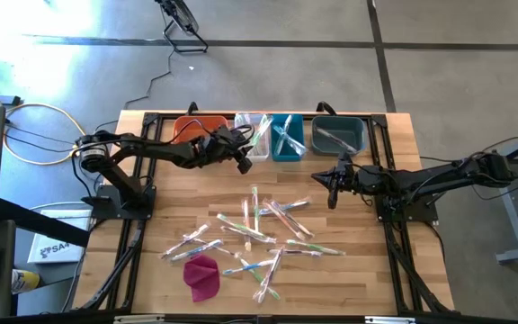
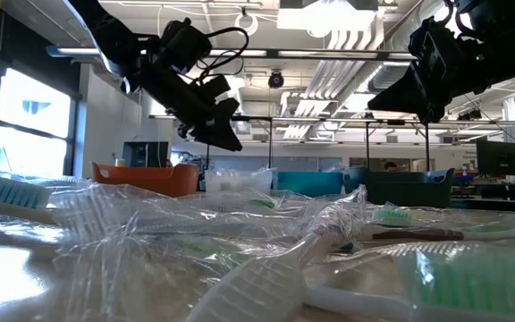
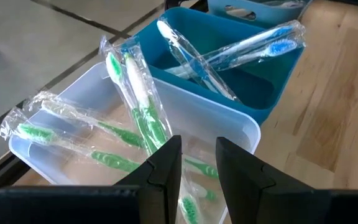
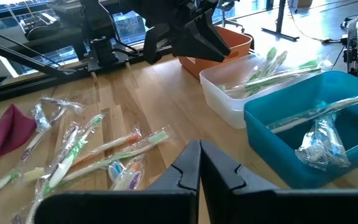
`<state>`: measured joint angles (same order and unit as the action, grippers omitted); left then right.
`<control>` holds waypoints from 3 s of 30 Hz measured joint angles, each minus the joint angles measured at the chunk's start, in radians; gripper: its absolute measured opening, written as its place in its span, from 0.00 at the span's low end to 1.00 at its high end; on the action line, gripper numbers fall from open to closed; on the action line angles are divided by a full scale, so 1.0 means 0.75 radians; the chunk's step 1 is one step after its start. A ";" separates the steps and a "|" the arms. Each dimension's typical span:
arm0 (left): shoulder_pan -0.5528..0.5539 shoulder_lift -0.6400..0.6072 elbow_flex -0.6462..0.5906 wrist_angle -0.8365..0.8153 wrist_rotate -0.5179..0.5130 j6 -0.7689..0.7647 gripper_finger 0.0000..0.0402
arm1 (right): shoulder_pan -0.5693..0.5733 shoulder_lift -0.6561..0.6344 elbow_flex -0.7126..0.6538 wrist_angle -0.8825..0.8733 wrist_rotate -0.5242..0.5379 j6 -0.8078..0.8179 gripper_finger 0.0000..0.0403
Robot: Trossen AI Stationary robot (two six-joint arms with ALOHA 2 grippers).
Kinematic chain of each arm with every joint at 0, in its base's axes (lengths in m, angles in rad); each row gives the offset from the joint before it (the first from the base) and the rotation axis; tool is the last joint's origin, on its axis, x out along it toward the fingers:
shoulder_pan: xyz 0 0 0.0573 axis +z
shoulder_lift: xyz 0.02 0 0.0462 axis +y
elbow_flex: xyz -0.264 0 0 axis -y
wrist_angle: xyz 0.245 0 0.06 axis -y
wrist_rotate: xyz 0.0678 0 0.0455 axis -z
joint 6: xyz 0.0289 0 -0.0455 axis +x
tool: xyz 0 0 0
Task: Pick & Place Toothbrushes
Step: Put the blue toothbrush into the blue bin
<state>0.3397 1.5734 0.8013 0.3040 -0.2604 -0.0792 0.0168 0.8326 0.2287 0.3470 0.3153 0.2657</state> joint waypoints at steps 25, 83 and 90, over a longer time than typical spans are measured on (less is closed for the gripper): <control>-0.001 0.001 -0.001 -0.091 0.207 -0.145 0.24 | 0.001 0.000 0.000 -0.003 -0.005 -0.069 0.01; 0.000 -0.922 -0.679 0.149 0.424 0.335 0.02 | 0.001 -0.001 0.001 0.000 -0.011 -0.275 0.01; 0.000 -1.010 -0.717 0.138 0.425 0.334 0.02 | 0.001 -0.001 0.001 0.003 -0.010 -0.279 0.01</control>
<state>0.3397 0.8158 0.2634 0.4076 0.0586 0.1715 0.0174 0.8322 0.2291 0.3489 0.3079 0.0564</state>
